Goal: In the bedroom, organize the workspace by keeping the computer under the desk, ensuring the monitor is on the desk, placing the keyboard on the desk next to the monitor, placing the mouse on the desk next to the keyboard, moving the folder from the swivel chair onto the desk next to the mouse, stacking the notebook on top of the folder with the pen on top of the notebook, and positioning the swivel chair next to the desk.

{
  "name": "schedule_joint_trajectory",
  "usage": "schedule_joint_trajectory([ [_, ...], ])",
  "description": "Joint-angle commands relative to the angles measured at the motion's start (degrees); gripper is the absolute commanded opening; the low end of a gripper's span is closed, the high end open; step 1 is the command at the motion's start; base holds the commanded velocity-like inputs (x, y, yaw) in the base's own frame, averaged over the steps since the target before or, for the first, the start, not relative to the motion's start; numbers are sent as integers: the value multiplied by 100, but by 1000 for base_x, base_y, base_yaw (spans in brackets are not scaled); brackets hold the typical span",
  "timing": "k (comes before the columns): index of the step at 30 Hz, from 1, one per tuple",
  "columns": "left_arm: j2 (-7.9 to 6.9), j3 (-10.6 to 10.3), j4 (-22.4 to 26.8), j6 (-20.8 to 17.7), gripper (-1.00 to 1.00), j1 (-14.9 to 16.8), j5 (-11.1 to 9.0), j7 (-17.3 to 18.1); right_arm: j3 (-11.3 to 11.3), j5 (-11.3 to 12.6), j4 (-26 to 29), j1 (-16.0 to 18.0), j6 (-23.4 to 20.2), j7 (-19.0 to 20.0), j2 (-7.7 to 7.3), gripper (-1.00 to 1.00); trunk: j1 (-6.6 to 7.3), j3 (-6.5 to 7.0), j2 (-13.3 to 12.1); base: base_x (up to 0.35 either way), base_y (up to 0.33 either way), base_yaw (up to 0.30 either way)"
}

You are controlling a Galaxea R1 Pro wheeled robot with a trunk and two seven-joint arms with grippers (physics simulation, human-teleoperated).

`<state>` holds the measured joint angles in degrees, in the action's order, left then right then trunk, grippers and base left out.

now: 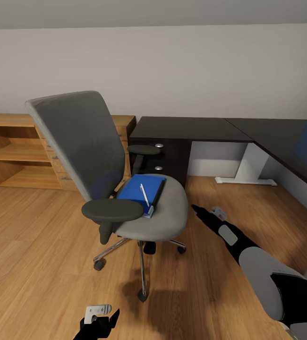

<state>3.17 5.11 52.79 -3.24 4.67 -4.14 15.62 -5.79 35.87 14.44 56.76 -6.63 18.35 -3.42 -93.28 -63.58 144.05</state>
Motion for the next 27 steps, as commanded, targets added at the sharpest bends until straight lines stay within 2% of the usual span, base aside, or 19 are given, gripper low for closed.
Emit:
schedule_joint_trajectory([
  [1, 7, 25, 3, -34, 100, 2, -43, 47, -47, 22, 3, 2, -50, 28, 2, 100, 1, -5, 2, 0, 0, 0],
  [8, 8, 25, 3, -36, 100, 1, -43, 47, -45, 21, -6, 2, -188, 178, -8, 100, 1, -5, 2, 0, 0, 0],
  [27, -5, 30, 3, -28, 100, 0, -43, 47, -45, 20, -41, 2, -233, 213, 40, 100, 1, -5, 2, 0, 0, 0],
])
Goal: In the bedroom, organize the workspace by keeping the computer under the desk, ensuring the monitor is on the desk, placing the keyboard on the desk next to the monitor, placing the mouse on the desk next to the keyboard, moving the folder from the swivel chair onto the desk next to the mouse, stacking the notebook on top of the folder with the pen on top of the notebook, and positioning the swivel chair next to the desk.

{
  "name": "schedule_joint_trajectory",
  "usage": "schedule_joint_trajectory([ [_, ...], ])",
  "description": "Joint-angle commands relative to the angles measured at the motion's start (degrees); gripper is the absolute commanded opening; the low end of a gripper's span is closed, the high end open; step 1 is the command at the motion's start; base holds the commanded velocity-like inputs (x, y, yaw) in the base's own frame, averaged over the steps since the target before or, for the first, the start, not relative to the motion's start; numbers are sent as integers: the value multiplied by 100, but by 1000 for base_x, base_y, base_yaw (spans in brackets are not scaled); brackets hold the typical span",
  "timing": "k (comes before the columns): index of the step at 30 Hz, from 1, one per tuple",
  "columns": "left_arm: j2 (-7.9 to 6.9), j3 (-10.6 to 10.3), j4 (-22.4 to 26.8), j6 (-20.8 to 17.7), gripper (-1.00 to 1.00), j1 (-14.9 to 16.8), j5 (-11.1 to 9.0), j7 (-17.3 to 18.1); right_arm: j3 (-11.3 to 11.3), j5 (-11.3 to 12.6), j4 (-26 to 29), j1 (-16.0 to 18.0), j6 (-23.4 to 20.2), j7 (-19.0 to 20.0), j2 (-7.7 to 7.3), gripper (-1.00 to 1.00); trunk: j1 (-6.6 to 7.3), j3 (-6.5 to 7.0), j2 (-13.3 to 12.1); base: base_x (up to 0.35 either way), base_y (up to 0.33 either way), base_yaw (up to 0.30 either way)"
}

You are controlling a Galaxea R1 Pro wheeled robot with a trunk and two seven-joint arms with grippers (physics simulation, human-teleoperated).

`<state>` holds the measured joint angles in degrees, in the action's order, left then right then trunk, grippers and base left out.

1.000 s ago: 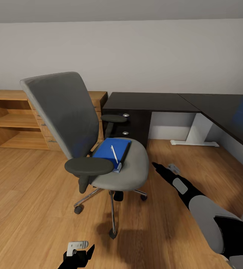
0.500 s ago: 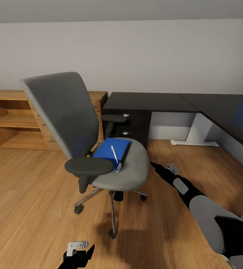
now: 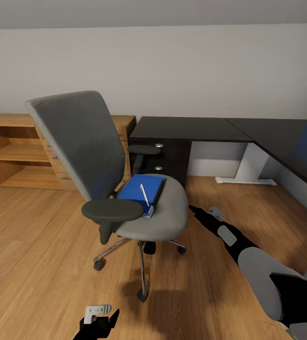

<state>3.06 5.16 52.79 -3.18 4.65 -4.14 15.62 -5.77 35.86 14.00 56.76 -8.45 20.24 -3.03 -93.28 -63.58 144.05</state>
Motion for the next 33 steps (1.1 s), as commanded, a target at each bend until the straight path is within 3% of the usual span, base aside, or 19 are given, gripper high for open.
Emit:
schedule_joint_trajectory([
  [1, 6, 26, 3, -33, 100, 4, -45, 47, -46, 20, 0, 2, -51, 23, 4, 100, 1, -5, 2, 0, 0, 0],
  [19, 2, 29, 3, -33, 100, 1, -44, 47, -33, 11, -11, 2, -43, 23, 58, 100, 1, -9, 2, 0, 0, 9],
  [33, 2, 28, 3, -33, 100, 3, -47, 47, -23, -17, -4, 2, -30, 24, 139, 100, 1, -83, 2, 0, 0, 182],
])
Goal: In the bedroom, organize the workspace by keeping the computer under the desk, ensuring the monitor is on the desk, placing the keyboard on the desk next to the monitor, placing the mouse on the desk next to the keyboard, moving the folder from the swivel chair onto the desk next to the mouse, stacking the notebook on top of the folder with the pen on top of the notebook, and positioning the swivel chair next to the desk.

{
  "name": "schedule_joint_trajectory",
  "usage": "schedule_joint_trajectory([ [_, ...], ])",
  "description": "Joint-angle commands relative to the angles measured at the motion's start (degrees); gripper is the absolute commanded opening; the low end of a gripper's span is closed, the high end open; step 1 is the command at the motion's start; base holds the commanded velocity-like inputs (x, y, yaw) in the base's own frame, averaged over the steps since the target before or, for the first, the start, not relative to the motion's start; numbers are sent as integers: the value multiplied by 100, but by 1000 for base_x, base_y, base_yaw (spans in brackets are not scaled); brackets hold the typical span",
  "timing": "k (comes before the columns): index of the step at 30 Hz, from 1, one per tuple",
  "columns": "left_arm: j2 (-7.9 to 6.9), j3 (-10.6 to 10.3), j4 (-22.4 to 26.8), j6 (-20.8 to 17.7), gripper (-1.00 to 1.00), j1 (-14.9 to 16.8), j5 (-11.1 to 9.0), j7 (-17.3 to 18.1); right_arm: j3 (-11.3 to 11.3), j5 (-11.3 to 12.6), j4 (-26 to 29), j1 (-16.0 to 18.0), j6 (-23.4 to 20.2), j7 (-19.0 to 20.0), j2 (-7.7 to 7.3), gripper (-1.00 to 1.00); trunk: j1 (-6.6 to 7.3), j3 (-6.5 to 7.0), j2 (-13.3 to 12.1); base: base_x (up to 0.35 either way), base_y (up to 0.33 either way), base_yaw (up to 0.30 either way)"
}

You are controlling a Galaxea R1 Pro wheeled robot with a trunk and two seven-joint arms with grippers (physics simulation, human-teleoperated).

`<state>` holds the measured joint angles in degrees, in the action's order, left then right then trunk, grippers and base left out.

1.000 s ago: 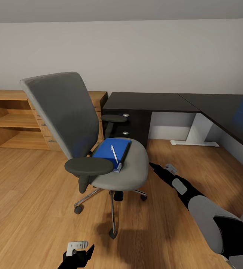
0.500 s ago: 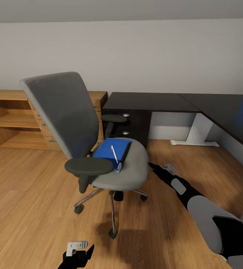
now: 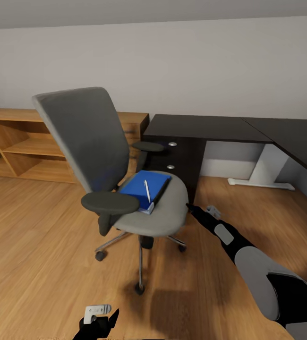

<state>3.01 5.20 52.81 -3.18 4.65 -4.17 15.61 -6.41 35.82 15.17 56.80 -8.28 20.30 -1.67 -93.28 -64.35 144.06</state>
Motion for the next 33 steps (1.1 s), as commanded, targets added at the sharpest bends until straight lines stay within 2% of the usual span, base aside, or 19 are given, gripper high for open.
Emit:
schedule_joint_trajectory([
  [1, 7, 24, 2, -33, 100, 2, -42, 47, 42, -13, -120, -2, -45, 17, 6, 100, 0, -11, 1, 0, 0, 153],
  [17, 7, 18, 2, -41, 100, 2, -48, 47, 43, -22, -76, -2, -56, 37, -24, 100, 0, -84, 1, 0, 0, 121],
  [21, 7, 17, 2, -40, 100, 1, -48, 47, 43, -22, -62, -2, -84, 302, -59, 100, 0, -88, 1, 0, 0, 18],
  [25, 7, 16, 2, -40, 100, 3, -48, 47, 43, -28, -59, -2, -338, 666, -82, 100, 0, -89, 1, 0, 0, 4],
  [33, 7, 16, 2, -35, 100, 2, -48, 47, 43, -39, -66, -2, -435, 753, -94, 100, 0, -89, 1, 162, 0, 0],
])
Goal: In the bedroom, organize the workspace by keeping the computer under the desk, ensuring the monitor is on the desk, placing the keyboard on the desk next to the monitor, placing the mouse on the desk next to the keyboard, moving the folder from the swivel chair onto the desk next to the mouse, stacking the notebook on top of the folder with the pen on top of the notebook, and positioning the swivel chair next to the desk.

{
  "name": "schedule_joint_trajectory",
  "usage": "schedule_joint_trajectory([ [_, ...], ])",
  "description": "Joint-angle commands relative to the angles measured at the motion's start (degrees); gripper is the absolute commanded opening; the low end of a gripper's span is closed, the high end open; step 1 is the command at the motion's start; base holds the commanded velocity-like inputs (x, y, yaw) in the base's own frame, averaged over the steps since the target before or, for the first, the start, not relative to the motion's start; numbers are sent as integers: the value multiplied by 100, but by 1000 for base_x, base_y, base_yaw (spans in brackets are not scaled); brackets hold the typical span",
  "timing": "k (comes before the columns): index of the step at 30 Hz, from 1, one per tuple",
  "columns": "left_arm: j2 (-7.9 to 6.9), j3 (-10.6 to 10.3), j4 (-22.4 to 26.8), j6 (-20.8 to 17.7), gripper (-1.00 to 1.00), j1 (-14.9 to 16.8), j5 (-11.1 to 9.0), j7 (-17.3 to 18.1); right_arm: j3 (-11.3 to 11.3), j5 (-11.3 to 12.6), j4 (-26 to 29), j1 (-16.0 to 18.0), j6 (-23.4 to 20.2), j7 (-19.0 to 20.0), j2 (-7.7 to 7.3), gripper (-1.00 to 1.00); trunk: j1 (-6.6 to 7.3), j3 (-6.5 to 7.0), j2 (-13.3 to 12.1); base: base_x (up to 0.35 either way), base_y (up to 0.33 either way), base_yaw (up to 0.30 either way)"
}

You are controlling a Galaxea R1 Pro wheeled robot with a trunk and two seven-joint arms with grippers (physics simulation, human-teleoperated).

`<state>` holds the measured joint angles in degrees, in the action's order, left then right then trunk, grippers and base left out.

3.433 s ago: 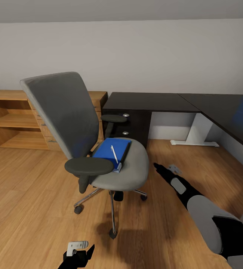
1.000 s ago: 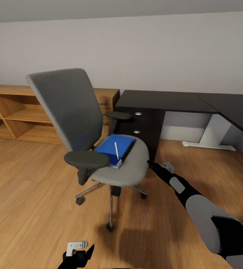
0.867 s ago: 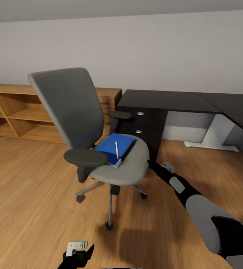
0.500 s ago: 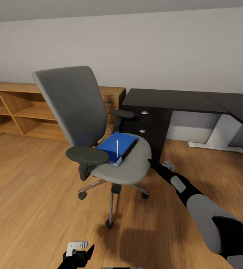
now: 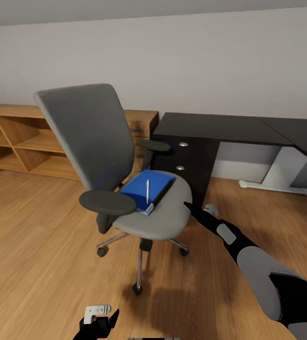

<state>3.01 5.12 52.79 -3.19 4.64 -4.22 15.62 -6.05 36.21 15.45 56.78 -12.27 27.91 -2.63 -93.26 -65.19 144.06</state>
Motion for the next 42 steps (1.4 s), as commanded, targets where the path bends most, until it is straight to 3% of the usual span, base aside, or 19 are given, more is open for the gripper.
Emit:
schedule_joint_trajectory([
  [1, 7, 25, 3, -33, 100, 4, -44, 47, 7, -79, -95, 0, -36, -4, -7, 100, -2, -5, 0, 67, 0, 0],
  [10, 7, 24, 3, -32, 100, 3, -44, 47, 7, -79, -95, 0, -38, -3, -35, 100, -2, -5, 0, 17, 0, 24],
  [32, 7, 24, 3, -32, 100, 3, -44, 47, 16, -79, -95, 0, -19, -4, -27, 100, -2, -45, 0, 0, 0, 206],
  [42, 7, 24, 3, -32, 100, 3, -44, 47, 1, -75, -105, 0, -5, -1, -93, 100, -2, -52, 0, 0, -88, 48],
])
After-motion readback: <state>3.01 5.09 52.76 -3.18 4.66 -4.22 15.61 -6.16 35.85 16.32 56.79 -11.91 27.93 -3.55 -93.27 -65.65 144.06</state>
